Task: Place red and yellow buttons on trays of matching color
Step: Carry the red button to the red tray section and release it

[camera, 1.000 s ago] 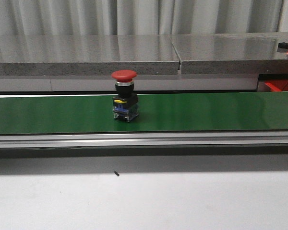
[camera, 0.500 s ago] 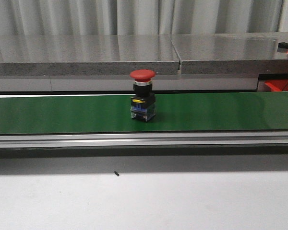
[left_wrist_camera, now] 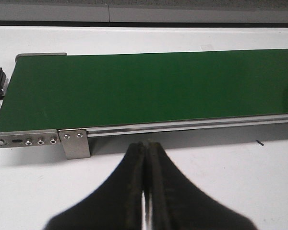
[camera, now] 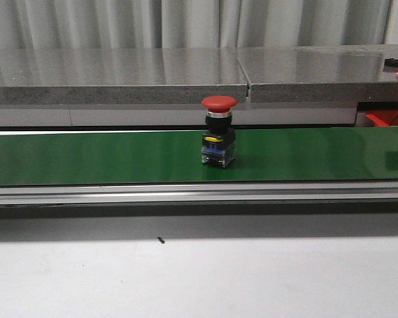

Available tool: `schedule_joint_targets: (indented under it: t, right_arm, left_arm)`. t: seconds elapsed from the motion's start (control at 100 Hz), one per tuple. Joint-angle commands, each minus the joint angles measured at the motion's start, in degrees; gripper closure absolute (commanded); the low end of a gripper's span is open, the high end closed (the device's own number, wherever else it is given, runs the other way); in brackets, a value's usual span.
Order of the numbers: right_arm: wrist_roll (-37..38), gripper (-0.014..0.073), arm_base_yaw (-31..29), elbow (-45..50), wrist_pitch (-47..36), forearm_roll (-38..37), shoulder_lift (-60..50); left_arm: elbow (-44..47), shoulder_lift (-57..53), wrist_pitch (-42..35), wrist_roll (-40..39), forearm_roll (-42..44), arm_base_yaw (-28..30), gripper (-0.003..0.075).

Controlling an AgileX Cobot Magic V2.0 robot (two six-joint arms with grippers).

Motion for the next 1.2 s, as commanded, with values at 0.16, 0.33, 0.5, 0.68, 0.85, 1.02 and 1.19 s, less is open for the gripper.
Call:
schedule_joint_targets:
  t: [0.16, 0.33, 0.5, 0.68, 0.85, 1.02, 1.19]
  right_arm:
    - [-0.96, 0.0216, -0.35, -2.00, -2.87, 1.08, -2.82]
    - [-0.96, -0.0024, -0.35, -2.00, -2.84, 1.03, -3.78]
    - [-0.96, -0.0015, -0.35, -1.65, -1.97, 0.77, -7.04]
    - [-0.98, -0.0015, 0.22, 3.01, -2.35, 0.72, -14.35]
    - [-0.98, -0.0015, 2.31, 11.16, -5.07, 0.72, -23.23]
    - [-0.98, -0.0015, 5.06, 18.89, -6.41, 0.72, -32.35]
    - [-0.98, -0.0015, 7.98, 25.21, -6.81, 0.72, -40.12]
  left_arm:
    - [-1.61, 0.46, -4.12, -0.38, -0.27, -0.40, 0.0741]
    - [-1.61, 0.46, -4.12, -0.38, -0.27, -0.40, 0.0741]
    - [-1.61, 0.46, -4.12, -0.38, -0.27, -0.40, 0.0741]
    - [-1.61, 0.46, -4.12, -0.38, -0.27, -0.40, 0.0741]
    - [-1.61, 0.46, -4.12, -0.38, -0.27, -0.40, 0.0741]
    - [-1.61, 0.46, -4.12, -0.38, -0.27, -0.40, 0.0741]
    - [-1.61, 0.46, -4.12, -0.38, -0.27, -0.40, 0.0741]
